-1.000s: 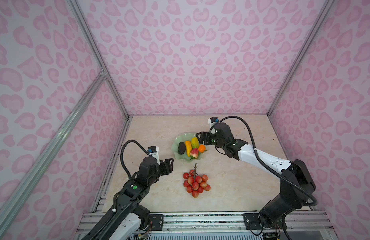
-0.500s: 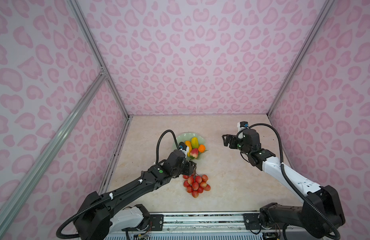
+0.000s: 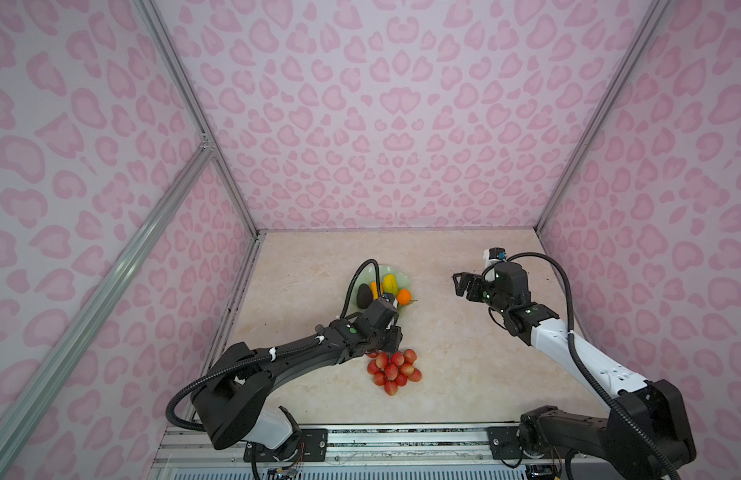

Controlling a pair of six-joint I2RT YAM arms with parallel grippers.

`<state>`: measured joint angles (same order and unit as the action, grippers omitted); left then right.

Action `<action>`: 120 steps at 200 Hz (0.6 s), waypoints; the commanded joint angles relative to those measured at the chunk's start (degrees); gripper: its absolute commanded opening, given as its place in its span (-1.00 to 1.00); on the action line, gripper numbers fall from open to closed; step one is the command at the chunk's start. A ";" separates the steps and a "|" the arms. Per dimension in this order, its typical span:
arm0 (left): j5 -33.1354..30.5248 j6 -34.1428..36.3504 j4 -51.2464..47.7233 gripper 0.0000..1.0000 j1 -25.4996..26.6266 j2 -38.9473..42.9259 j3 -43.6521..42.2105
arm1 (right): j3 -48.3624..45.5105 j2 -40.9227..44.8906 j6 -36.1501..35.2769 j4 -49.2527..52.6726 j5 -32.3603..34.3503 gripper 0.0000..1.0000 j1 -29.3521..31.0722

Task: Place and organize the fake fruits in the fruit bowl
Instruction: 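Grasp the red lychee bunch with the left gripper while the right withdraws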

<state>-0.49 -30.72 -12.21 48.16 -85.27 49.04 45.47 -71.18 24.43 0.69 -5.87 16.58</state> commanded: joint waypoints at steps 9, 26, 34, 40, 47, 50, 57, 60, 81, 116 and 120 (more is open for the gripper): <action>-1.55 -0.57 -1.07 -0.23 0.03 -2.38 1.53 | -0.93 0.16 0.32 -0.69 -0.53 0.94 -0.63; -2.03 -0.48 -1.47 -0.39 0.09 -3.61 2.41 | -1.04 0.07 0.28 -0.62 -0.81 0.94 -0.96; -2.01 -0.44 -1.59 -0.46 0.11 -3.97 2.64 | -1.09 0.02 0.33 -0.67 -0.90 0.94 -1.11; -2.02 -0.56 -1.54 -0.50 0.09 -4.14 2.68 | -1.12 0.07 0.34 -0.67 -0.98 0.94 -1.22; -1.97 -0.59 -1.52 -0.56 0.09 -4.15 2.64 | -1.25 0.08 0.34 -0.69 -0.99 0.94 -1.35; -1.95 -0.57 -1.51 -0.58 0.17 -4.06 2.64 | -1.26 0.00 0.39 -0.80 -0.99 0.94 -1.36; -1.89 -0.57 -1.59 -0.64 0.21 -3.81 2.58 | -1.33 -0.05 0.49 -0.87 -1.05 0.94 -1.39; -1.89 -0.64 -1.71 -0.67 0.18 -3.72 2.56 | -1.42 -0.10 0.49 -0.93 -1.07 0.94 -1.53; -1.01 -0.16 -2.34 -0.81 0.27 -1.62 2.25 | -1.29 -0.52 0.71 -1.26 -1.34 0.94 -1.69; 0.23 0.43 -3.23 -0.92 0.28 5.86 0.97 | -1.18 -1.17 1.13 -1.68 -1.58 0.94 -1.81; 0.28 0.67 -3.53 -0.91 0.32 6.85 1.04 | -1.21 -1.28 1.25 -1.75 -1.60 0.94 -1.89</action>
<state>-1.32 -31.27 -14.98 48.47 -82.81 50.37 44.45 -71.96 25.02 0.30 -7.11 14.87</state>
